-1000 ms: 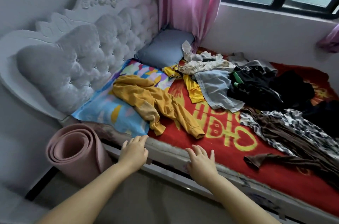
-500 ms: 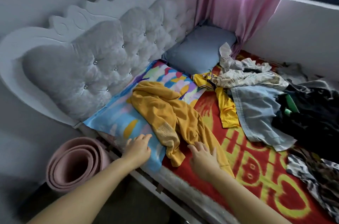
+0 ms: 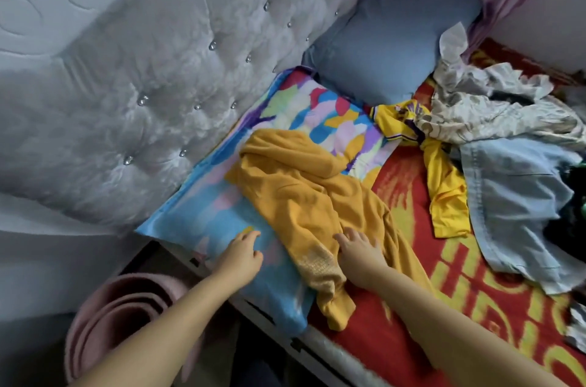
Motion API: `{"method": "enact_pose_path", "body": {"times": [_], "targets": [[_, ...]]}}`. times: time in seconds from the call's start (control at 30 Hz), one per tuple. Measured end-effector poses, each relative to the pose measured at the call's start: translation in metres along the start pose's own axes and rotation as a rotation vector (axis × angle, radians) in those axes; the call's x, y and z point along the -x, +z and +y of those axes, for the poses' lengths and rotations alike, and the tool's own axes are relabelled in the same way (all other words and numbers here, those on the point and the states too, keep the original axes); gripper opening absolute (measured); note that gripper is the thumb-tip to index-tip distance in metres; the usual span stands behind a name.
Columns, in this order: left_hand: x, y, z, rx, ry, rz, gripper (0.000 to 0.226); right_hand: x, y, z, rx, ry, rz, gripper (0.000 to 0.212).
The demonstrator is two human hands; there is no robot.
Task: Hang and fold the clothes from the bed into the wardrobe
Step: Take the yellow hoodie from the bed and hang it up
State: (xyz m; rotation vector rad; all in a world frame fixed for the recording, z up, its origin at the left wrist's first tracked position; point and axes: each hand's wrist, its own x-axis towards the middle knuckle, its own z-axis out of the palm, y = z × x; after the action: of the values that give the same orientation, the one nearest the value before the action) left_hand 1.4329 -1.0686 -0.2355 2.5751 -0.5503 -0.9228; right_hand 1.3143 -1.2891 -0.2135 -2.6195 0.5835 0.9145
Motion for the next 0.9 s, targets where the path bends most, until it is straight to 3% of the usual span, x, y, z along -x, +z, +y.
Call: {"method": "enact_pose_path", "body": {"times": [0.13,0.27,0.33,0.47,0.53,0.63,0.73,0.9], "targets": [[-0.074,-0.035,0.001,0.114,-0.013,0.020,0.046,-0.069,-0.036,-0.025,-0.079,0.008,0.069,0.054],[-0.137,-0.058,-0.008,0.284,-0.144,0.116,0.063,-0.140,-0.058,-0.053,-0.175,-0.056,0.364,0.056],[-0.164,-0.062,-0.012,0.384,-0.207,0.129,0.070,-0.175,-0.065,-0.060,-0.176,-0.019,0.413,0.062],[-0.200,-0.053,-0.008,0.548,-0.333,0.100,0.078,-0.216,-0.065,-0.053,-0.171,0.163,0.272,0.069],[-0.210,-0.045,-0.008,0.624,-0.424,0.019,0.078,-0.226,-0.061,-0.050,-0.234,0.239,0.164,0.059],[-0.213,-0.041,-0.009,0.688,-0.485,-0.047,0.066,-0.225,-0.057,-0.047,-0.436,0.302,0.173,0.042],[-0.202,-0.046,-0.006,0.724,-0.424,0.006,0.049,-0.209,-0.056,-0.050,-0.570,0.302,0.177,0.036],[-0.162,-0.071,0.025,0.817,-0.251,0.170,0.041,-0.169,-0.065,-0.057,-0.752,0.279,0.153,0.035]]}}
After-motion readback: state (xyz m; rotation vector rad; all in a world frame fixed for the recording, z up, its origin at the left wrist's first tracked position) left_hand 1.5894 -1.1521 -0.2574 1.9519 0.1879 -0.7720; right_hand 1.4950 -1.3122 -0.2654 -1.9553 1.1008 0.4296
